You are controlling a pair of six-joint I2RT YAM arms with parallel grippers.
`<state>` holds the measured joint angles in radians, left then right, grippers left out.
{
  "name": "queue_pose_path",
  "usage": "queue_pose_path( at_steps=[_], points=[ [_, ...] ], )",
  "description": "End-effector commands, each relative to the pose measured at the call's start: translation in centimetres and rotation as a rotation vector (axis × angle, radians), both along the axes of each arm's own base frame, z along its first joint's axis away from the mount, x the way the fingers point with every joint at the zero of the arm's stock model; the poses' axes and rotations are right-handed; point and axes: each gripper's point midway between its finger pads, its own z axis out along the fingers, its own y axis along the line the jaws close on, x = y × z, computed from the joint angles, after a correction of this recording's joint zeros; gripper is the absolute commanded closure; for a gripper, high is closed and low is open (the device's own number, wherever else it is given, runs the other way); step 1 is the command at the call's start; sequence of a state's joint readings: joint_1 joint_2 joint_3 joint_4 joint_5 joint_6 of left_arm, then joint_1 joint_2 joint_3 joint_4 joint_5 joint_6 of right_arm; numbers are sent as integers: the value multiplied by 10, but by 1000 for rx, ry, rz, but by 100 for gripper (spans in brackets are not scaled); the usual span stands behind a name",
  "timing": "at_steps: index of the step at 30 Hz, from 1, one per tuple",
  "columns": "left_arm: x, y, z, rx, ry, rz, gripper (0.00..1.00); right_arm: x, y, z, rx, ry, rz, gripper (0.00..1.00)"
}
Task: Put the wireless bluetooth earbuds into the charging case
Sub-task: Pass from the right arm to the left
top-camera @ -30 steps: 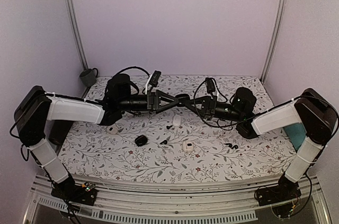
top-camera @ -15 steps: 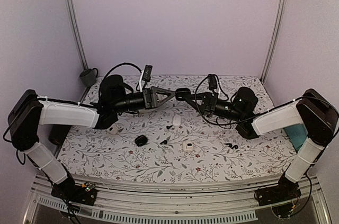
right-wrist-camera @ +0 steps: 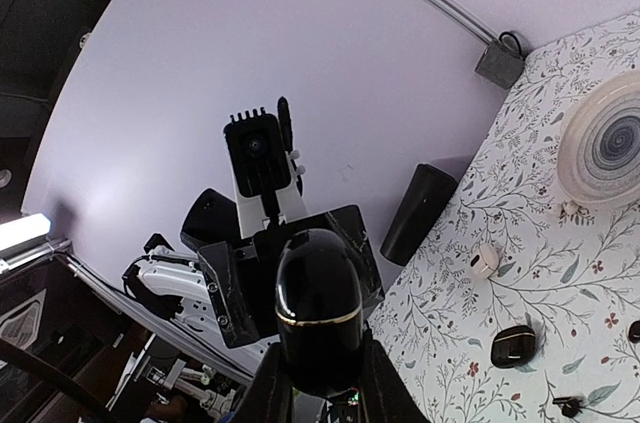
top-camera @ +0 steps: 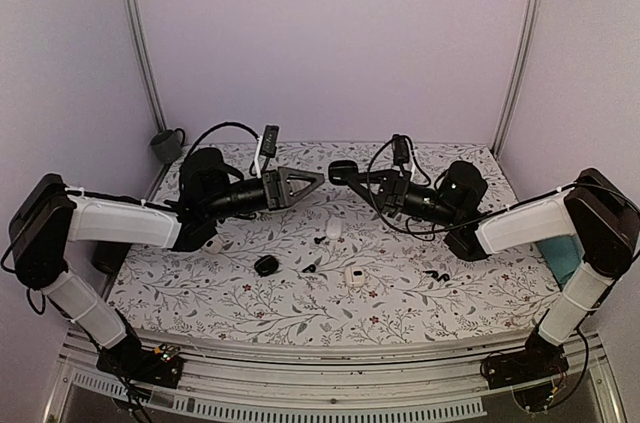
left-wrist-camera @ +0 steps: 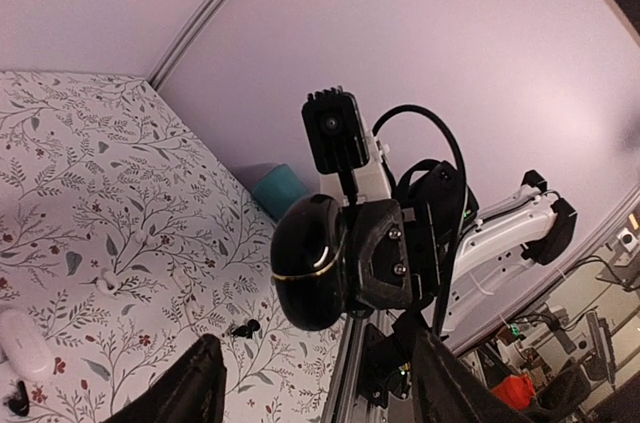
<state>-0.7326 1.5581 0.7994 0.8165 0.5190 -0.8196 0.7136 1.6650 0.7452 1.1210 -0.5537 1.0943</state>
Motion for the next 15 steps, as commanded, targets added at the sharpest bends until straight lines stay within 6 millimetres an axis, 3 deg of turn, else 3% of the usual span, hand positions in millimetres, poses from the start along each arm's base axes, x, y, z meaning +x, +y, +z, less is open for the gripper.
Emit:
queue_pose_path(
  at_steps=[1, 15],
  points=[
    [-4, 1, 21, -82, -53, -25, 37, -4, 3, 35, 45, -91, -12, 96],
    [1, -12, 21, -121, -18, -66, 51, -7, 14, 40, 52, -98, 9, 96]
  ],
)
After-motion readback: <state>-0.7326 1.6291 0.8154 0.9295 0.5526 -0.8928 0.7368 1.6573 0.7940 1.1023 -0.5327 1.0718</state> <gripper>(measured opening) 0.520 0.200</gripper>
